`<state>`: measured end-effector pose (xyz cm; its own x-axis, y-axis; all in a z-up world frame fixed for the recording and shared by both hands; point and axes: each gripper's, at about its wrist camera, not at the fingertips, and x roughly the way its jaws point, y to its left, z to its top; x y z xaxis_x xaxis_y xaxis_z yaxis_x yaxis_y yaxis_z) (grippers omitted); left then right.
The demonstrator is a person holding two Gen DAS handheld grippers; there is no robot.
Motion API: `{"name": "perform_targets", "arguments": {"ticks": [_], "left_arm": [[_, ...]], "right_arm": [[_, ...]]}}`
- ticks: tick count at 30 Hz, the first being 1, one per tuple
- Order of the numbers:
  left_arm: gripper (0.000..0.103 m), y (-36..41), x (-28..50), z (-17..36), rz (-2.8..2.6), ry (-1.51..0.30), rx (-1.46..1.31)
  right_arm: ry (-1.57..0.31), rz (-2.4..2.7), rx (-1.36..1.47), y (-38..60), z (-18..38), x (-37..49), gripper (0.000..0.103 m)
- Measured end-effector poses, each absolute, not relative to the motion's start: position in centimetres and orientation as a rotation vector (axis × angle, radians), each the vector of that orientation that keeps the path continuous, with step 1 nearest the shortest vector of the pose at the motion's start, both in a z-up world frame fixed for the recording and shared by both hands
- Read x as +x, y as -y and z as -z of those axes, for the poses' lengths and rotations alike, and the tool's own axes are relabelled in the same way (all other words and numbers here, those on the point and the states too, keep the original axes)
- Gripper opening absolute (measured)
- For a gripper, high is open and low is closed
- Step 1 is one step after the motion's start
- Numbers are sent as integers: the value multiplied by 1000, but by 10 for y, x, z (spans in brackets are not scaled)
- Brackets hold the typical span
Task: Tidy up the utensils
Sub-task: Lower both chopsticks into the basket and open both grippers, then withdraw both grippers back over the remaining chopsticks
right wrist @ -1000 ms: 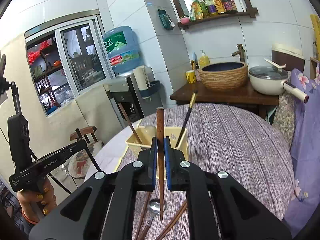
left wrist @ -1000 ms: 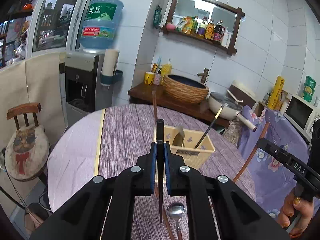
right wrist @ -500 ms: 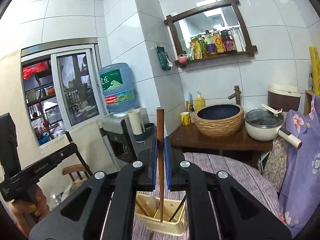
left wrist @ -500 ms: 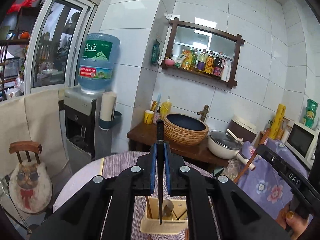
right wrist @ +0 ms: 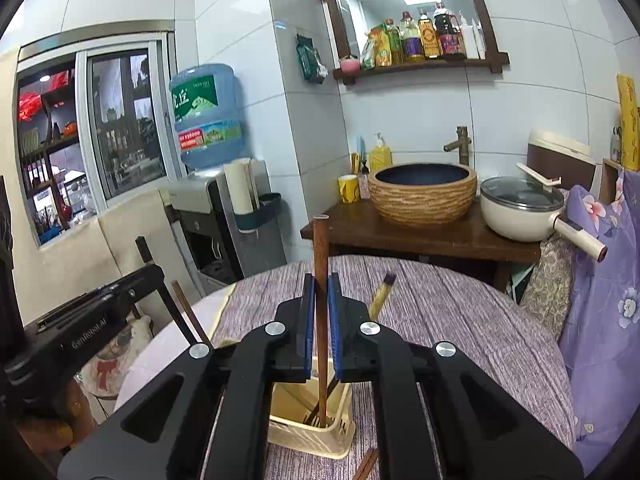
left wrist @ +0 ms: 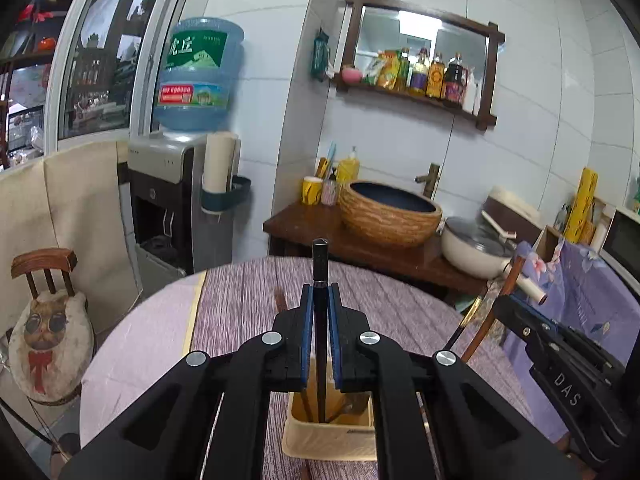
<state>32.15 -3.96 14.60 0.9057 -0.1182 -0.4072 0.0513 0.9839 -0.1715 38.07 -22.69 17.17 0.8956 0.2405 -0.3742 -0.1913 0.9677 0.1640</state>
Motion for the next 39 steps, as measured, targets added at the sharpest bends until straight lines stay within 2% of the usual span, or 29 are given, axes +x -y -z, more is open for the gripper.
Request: {"name": "perform_targets", "arguments": {"ticks": [11,12,13,14,15,16,17,20,22,24,30,39], "left_arm": [[11,37,323,-116,92,-486,-175],[18,36,321,-116,96,-484,-178],[35,35,317,-117,96,-475,-179],[44,33,312,-119,90,-459,-181],[56,32,306,-120,82,-442,-182],[61,30,300,-121,76,-425,-185],[63,29,294,-121,77,-417,-187],[77,22,275,-116,82,-411,-198],[84,19,267,-111,81,-420,-207],[88,15,259,-100,80,-448,-217],[91,0,241,-55,24,-567,-197],[91,-4,220,4,-10,-720,-152]], "right_arm": [[-396,-229,113,231,-148,376,8],[-384,-229,107,231,-148,372,8],[-375,-227,102,231,-148,368,11],[-365,-227,98,231,-149,363,15],[-357,-228,99,232,-150,358,31],[-335,-224,100,234,-151,348,51],[-322,-221,99,234,-152,341,57],[-306,-220,82,236,-149,319,63],[-329,-217,87,240,-141,305,75],[-368,-208,92,243,-131,298,76],[-571,-142,60,250,-72,288,83],[-789,-79,94,258,10,281,84]]}}
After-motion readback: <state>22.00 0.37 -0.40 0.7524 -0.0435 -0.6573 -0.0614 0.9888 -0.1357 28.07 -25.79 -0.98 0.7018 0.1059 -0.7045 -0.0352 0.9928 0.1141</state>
